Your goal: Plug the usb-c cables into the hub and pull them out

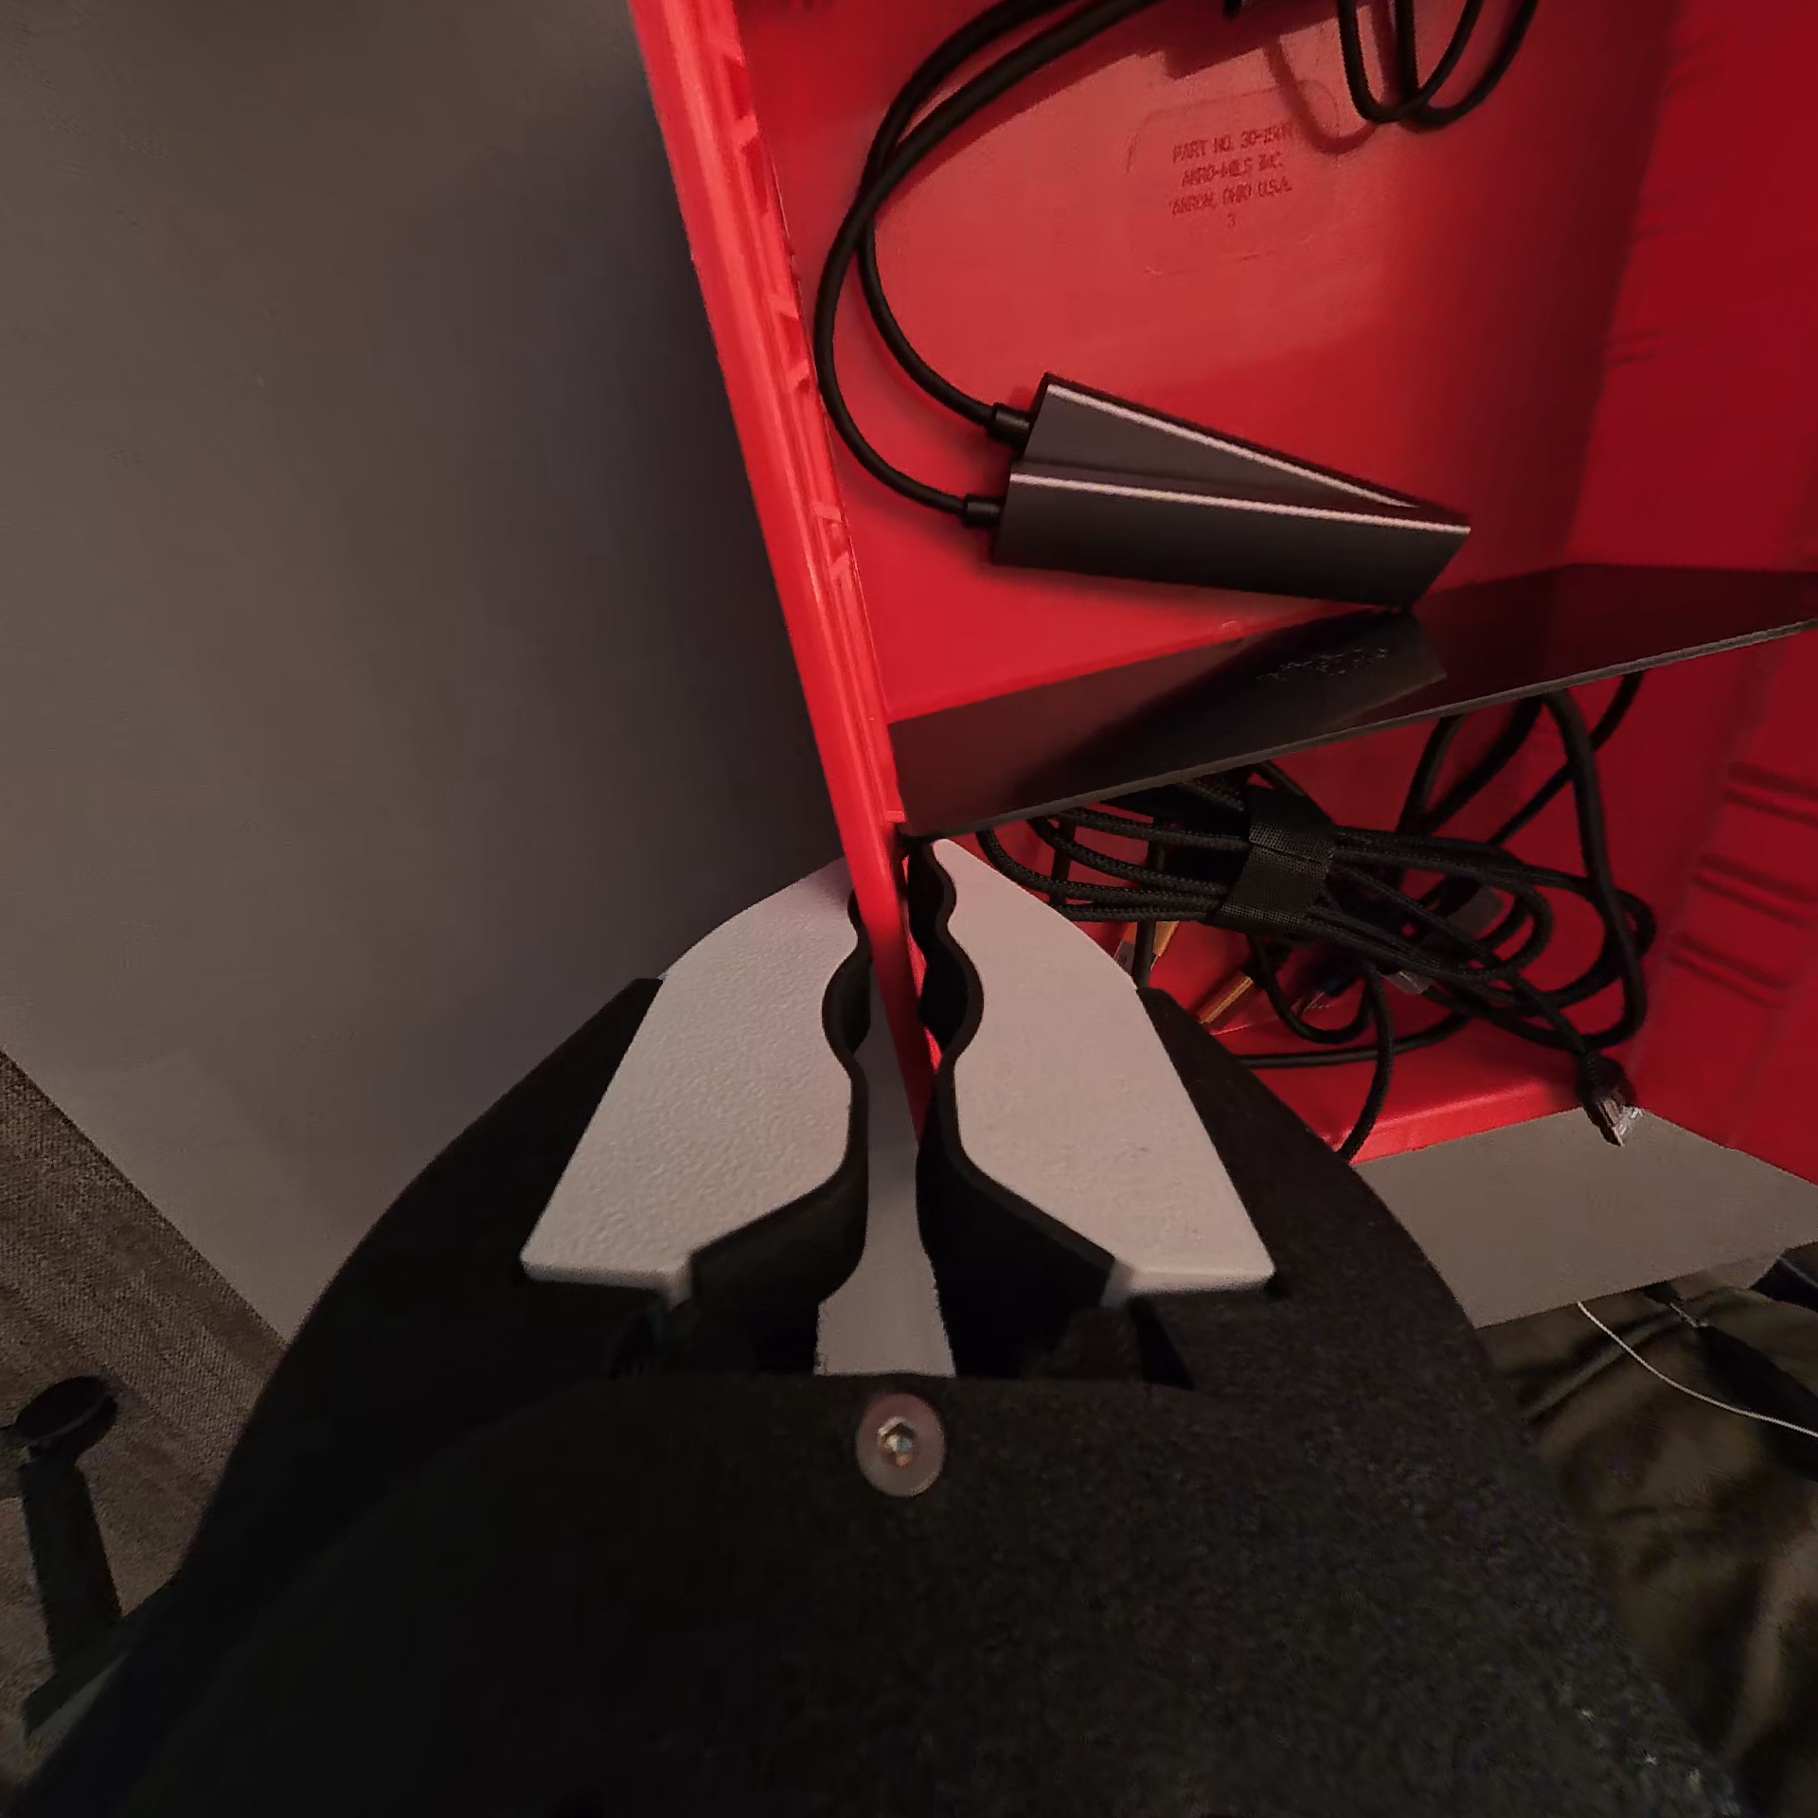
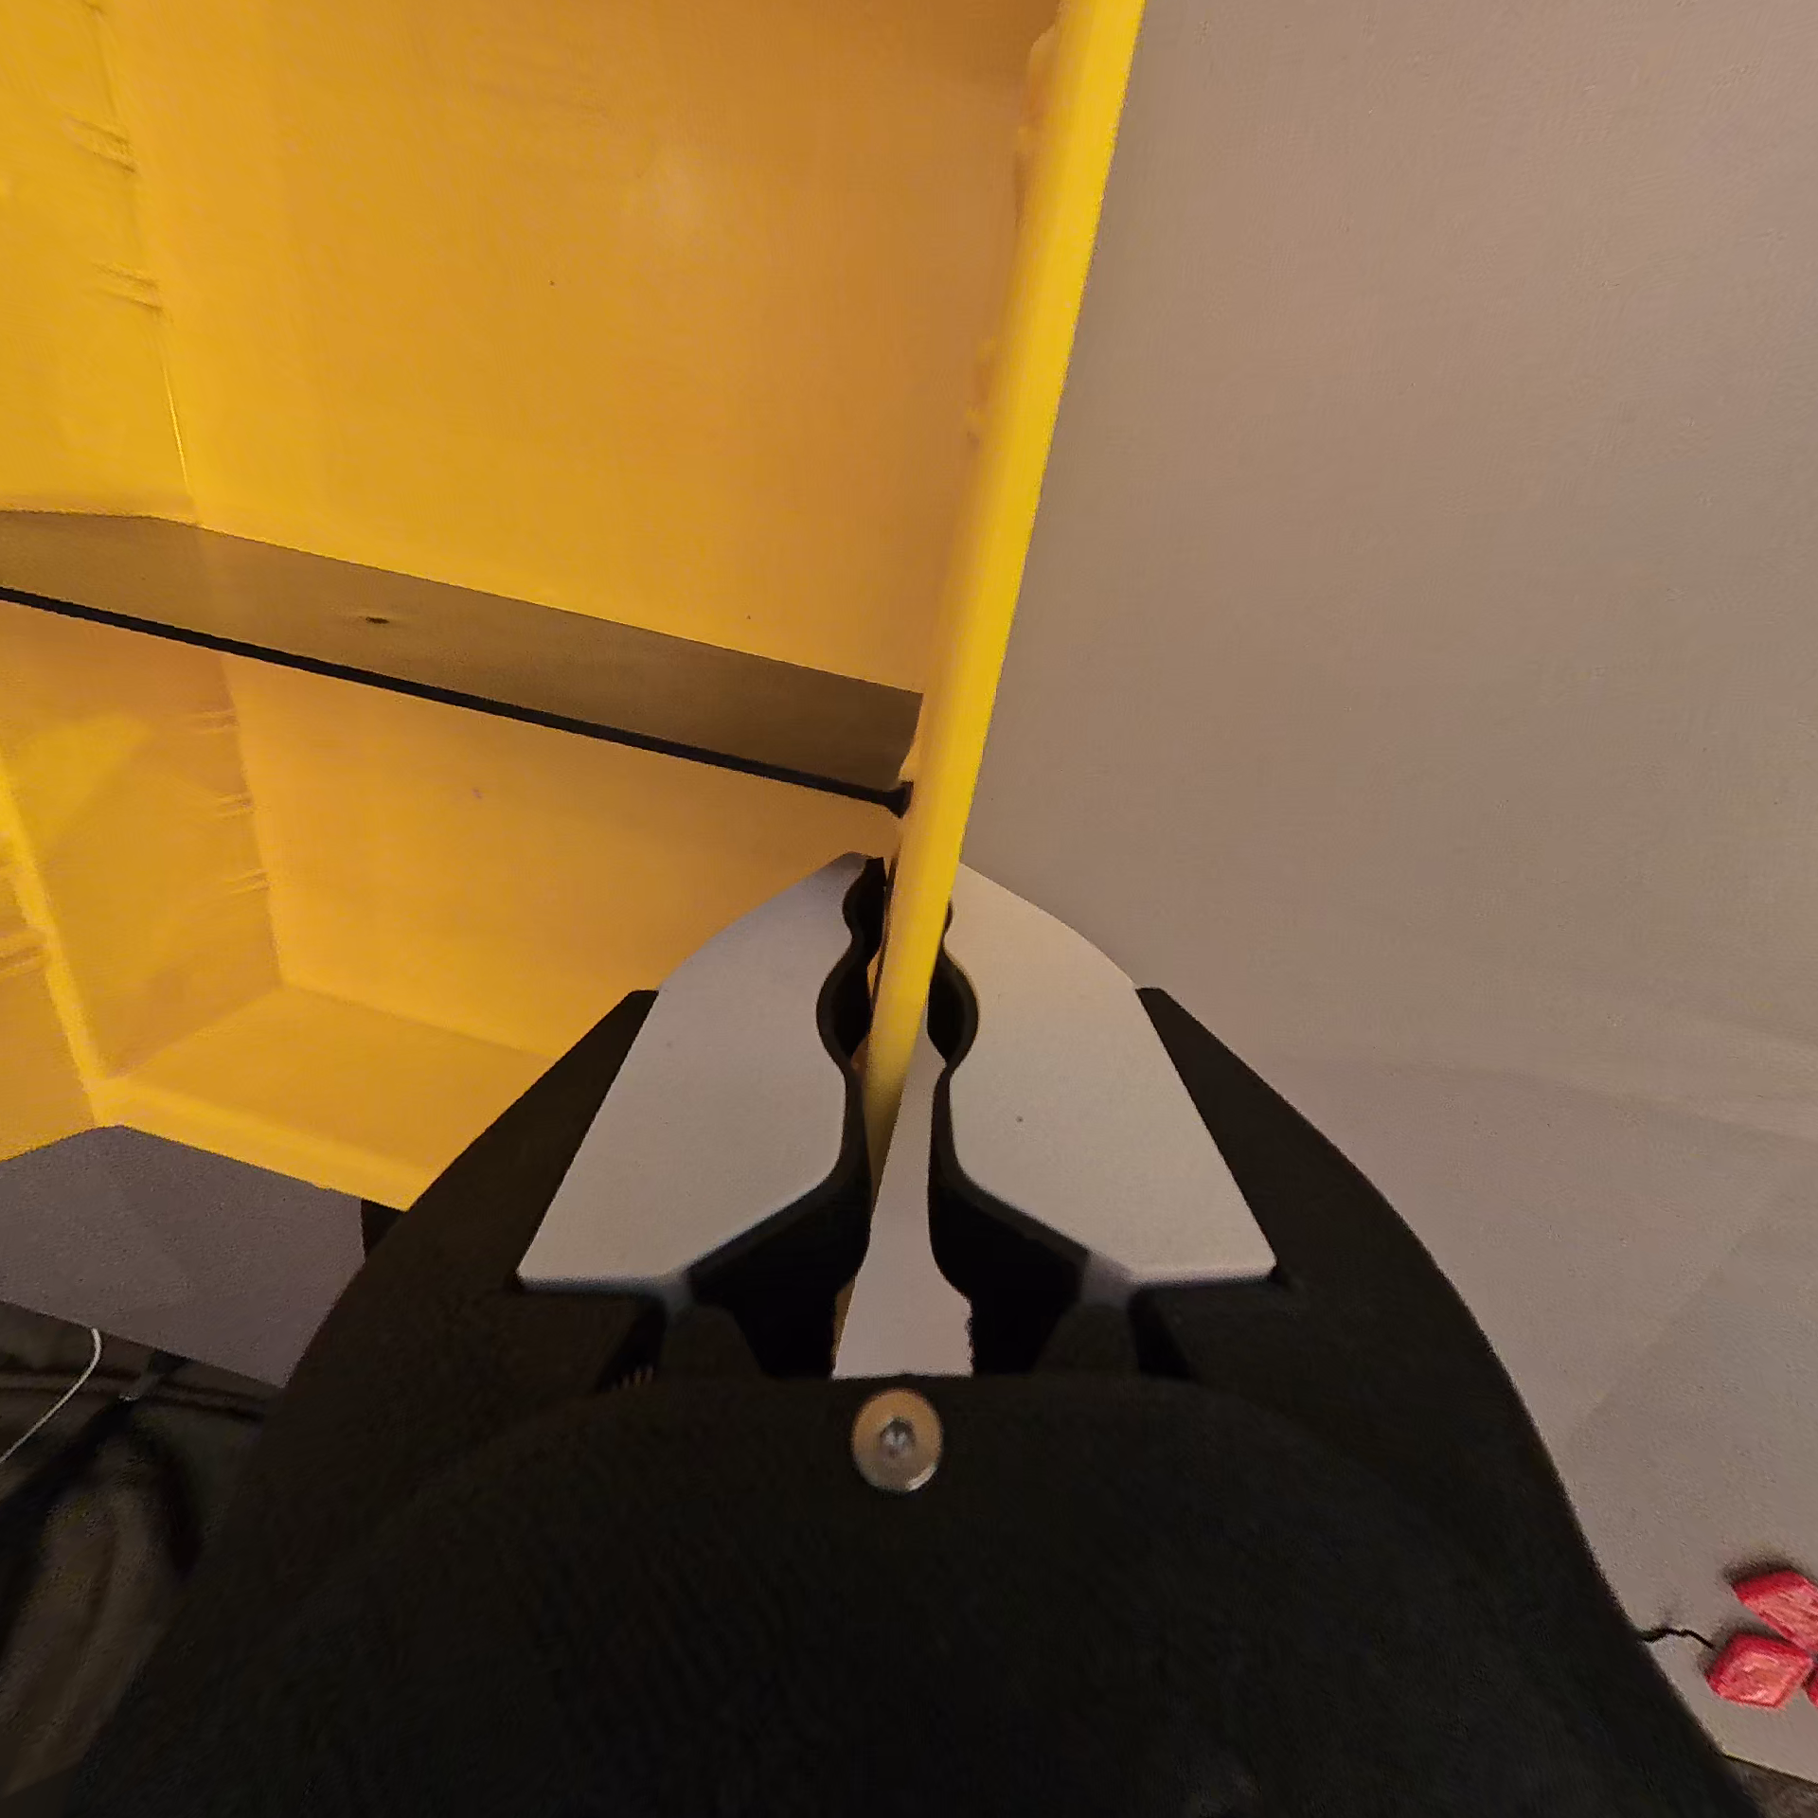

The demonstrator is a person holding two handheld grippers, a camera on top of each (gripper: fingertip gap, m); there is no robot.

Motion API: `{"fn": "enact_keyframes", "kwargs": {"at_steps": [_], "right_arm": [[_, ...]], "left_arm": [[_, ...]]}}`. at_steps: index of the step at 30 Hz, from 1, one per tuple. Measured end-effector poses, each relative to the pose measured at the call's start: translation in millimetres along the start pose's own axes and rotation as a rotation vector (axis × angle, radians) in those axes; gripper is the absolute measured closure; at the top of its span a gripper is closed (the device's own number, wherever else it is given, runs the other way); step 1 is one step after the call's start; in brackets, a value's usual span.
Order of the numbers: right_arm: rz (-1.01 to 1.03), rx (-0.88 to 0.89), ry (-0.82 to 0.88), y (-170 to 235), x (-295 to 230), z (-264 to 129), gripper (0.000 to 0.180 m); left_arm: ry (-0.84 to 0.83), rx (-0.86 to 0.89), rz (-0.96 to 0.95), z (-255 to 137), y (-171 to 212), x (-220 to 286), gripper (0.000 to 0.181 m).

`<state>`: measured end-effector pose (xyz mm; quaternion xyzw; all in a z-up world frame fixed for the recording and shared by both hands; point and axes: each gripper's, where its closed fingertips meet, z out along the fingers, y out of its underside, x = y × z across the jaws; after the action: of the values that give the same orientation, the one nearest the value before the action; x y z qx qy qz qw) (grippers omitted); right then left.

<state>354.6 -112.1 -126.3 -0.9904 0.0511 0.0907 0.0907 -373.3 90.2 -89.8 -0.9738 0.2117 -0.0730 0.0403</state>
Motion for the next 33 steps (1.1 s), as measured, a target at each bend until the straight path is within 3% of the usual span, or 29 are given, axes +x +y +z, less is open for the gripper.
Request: {"fn": "enact_keyframes", "kwargs": {"at_steps": [5,10,14,18,22,24,26,29,33], "right_arm": [[0.035,0.033,-0.004,-3.0,-1.6,-5.0,0.169],[0.069,0.175,0.058,-18.6,0.5,-36.4,0.159],[0.052,0.359,0.191,-32.2,0.4,-85.6,0.155],[-0.063,0.667,0.246,-57.9,-30.3,-151.1,0.155],[-0.287,1.204,0.243,-83.3,-92.8,-235.5,0.153],[-0.432,1.493,0.164,-77.4,-134.4,-266.4,0.142],[-0.575,1.715,0.07,-65.6,-173.1,-288.8,0.143],[-0.63,1.74,-0.077,-61.1,-201.6,-290.2,0.152],[-0.629,1.746,-0.125,-66.3,-203.3,-286.1,0.152]], "left_arm": [[0.002,0.056,0.046,-0.6,-2.2,-0.6,0.176],[-0.023,0.221,0.146,-16.6,-12.8,-2.9,0.17],[0.013,0.425,0.238,-48.4,-26.8,6.3,0.165],[0.076,0.575,0.414,-76.8,-36.5,36.4,0.159],[0.087,0.516,0.545,-69.3,-45.2,63.1,0.152],[0.053,0.459,0.618,-55.3,-54.2,71.5,0.152],[-0.022,0.399,0.72,-37.3,-66.0,75.1,0.152],[-0.123,0.287,0.88,-6.5,-83.2,77.8,0.157],[-0.231,0.144,1.049,31.8,-102.0,72.6,0.161]]}}
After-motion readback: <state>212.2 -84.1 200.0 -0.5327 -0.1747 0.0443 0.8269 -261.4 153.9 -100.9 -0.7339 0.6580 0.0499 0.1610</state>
